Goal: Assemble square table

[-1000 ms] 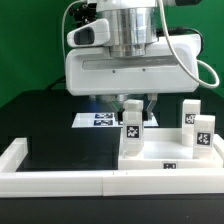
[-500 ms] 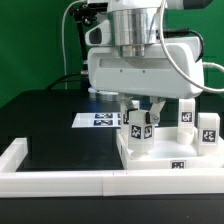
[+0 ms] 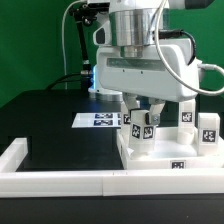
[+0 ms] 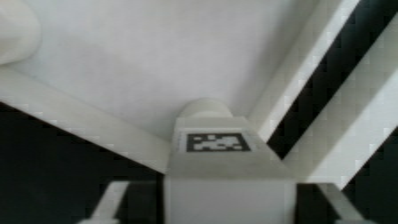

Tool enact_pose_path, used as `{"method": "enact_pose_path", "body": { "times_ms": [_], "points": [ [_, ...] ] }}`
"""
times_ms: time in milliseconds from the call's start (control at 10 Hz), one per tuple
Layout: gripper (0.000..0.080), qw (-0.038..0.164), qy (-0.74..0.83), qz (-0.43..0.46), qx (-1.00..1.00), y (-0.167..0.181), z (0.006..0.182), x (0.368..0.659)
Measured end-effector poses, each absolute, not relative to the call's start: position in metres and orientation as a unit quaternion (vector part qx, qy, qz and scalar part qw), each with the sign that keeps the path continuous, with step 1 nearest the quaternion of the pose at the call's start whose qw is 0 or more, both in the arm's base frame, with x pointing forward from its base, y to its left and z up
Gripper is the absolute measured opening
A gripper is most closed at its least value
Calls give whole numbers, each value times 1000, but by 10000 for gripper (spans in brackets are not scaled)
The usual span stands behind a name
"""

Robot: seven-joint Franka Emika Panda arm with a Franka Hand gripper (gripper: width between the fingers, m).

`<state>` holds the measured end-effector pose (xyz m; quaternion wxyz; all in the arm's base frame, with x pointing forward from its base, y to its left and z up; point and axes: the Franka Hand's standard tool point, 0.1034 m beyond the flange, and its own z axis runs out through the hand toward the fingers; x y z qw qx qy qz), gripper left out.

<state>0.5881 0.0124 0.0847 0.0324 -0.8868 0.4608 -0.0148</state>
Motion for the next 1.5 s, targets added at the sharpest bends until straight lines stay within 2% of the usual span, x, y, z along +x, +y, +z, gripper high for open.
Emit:
{"method": "enact_pose_path", "body": {
  "times_ms": [100, 200, 300, 600, 900, 1400, 1500],
  "points": [
    [551, 31, 430, -16, -902, 12, 85, 588],
    [551, 29, 367, -18, -930, 14, 85, 588],
    [638, 29, 322, -19, -946, 15, 85, 588],
    [648, 17, 189, -22, -982, 19, 84, 587],
    [649, -10, 58, -33, -998, 17, 85, 590],
    [649, -16, -92, -33, -995, 13, 85, 591],
    [612, -16, -111, -32, -993, 11, 85, 591]
  ]
}}
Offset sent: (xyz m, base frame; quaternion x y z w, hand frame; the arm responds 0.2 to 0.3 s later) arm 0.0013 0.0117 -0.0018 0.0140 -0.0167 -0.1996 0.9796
